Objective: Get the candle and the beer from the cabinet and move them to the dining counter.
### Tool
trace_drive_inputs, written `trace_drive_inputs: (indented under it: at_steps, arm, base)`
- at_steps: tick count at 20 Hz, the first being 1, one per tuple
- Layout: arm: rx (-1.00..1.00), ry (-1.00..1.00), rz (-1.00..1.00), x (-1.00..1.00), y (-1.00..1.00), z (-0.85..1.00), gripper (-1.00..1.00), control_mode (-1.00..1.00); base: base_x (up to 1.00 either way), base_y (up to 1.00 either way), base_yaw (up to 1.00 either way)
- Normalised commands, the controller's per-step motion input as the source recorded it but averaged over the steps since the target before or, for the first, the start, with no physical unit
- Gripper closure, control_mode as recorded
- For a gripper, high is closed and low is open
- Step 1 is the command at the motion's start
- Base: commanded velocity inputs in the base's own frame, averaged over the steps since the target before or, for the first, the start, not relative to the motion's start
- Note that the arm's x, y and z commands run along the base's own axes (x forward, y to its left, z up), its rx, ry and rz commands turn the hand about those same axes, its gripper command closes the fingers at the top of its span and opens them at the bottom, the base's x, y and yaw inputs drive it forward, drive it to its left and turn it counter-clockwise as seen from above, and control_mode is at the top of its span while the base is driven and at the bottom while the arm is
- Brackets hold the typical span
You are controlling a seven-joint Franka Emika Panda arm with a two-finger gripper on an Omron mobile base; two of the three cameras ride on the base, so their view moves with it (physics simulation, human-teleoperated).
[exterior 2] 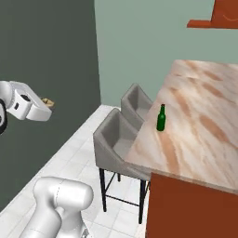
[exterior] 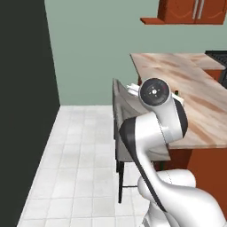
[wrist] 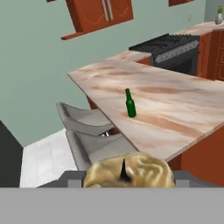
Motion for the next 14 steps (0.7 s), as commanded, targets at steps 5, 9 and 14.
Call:
trace_drive_inputs:
  at_steps: [5, 9, 14]
  arm:
    - [0.0, 0.0, 0.0, 0.0, 0.0, 0.0, 1.0, 1.0]
    - [0.0, 0.0, 0.0, 0.0, 0.0, 0.0, 1.0, 1.0]
    - [0.0, 0.0, 0.0, 0.0, 0.0, 0.0, 1.0, 1.0]
  base:
    - [0.53, 0.37, -0.5]
    - [0.53, 0.44, -0.42]
    - [0.43, 0.62, -0.25]
